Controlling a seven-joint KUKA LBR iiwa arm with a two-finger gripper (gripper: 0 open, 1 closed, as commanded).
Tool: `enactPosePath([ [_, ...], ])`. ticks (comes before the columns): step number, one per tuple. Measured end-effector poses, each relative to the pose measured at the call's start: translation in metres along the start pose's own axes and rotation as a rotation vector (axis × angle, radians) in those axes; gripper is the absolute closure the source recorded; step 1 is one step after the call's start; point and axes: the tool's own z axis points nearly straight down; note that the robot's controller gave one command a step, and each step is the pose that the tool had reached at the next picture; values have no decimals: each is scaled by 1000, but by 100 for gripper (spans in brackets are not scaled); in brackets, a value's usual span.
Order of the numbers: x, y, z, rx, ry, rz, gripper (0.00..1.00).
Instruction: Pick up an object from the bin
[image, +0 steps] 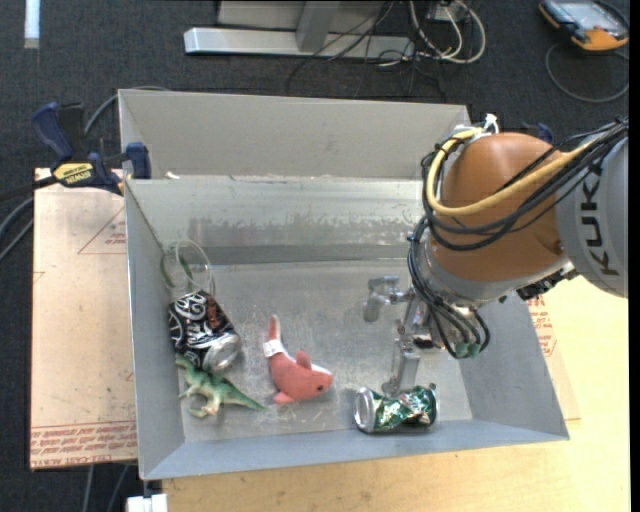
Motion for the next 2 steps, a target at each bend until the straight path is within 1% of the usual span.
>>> enactPosePath([
  [1, -1, 0, -4, 0, -8, 2, 0],
  [2, 3, -70, 80, 1, 7, -102, 0],
])
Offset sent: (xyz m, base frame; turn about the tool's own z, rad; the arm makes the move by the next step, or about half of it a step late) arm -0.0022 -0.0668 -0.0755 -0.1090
